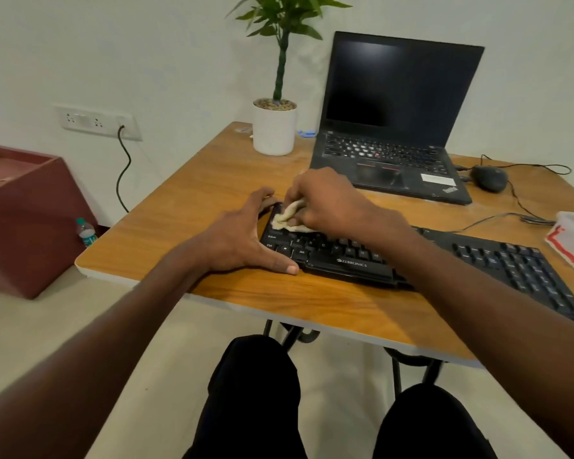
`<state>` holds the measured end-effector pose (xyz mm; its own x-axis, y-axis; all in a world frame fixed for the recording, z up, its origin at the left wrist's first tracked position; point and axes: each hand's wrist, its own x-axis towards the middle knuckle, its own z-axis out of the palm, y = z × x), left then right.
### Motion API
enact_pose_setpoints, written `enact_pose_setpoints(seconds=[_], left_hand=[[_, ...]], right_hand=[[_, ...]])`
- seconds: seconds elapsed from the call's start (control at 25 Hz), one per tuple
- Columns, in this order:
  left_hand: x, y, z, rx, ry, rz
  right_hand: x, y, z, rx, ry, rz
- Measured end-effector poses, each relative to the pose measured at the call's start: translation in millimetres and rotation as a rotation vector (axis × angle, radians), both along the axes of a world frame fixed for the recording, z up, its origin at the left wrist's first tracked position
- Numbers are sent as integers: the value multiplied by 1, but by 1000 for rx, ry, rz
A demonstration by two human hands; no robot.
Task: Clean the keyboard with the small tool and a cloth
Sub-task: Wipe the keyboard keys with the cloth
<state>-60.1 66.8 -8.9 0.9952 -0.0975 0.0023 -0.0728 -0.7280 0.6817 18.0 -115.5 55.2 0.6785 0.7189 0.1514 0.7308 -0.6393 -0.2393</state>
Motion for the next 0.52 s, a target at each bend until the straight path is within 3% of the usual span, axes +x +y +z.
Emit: enact_pose_setpoints(seconds=[0.08, 0.2, 0.4, 0.52], left_hand=[[1, 1, -1, 1, -17, 2], [0, 1, -3, -14, -17, 13], [0, 0, -2, 5, -12, 9], [-1, 1, -2, -27, -6, 16]], right_hand=[[1, 2, 4, -27, -71, -5], [-9, 7, -6, 109, -34, 38], [-4, 1, 15, -179, -52, 15], [-15, 14, 8, -104, -110, 65]])
